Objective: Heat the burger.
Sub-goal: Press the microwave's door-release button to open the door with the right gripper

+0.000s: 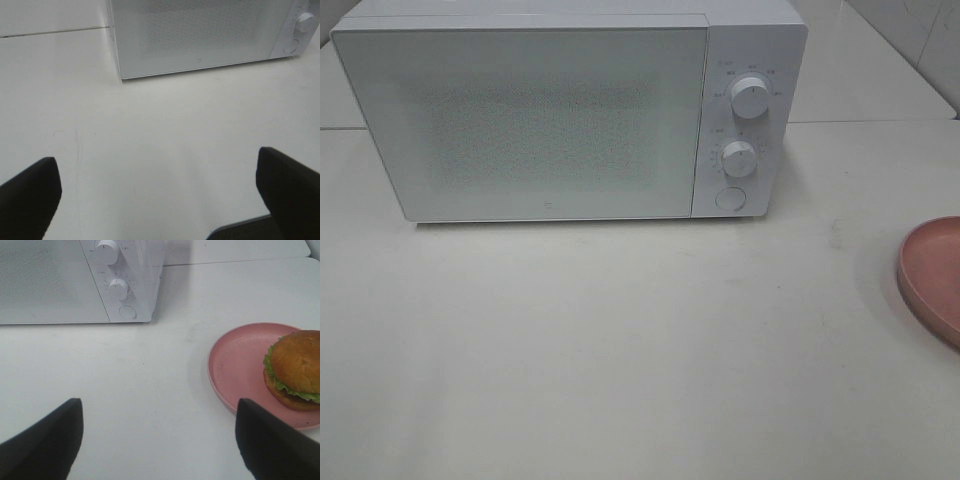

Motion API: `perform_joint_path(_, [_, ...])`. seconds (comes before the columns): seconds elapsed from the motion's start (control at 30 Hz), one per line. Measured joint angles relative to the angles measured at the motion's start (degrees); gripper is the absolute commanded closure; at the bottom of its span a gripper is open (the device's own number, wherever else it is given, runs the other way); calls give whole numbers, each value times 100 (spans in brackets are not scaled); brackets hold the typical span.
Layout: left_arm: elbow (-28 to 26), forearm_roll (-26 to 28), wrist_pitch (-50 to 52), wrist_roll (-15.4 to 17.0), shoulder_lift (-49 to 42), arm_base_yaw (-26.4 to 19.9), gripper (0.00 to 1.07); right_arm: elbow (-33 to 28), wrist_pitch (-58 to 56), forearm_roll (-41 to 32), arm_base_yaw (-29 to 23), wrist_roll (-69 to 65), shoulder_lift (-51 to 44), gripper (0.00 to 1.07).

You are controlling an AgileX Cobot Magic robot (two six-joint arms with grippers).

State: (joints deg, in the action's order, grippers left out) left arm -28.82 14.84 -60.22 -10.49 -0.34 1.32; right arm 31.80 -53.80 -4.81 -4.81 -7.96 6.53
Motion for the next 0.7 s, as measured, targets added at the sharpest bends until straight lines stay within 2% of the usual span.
perform_joint_path(0.7, [0,0,0,0,0,0,9,0,1495,0,-6,0,1639,30])
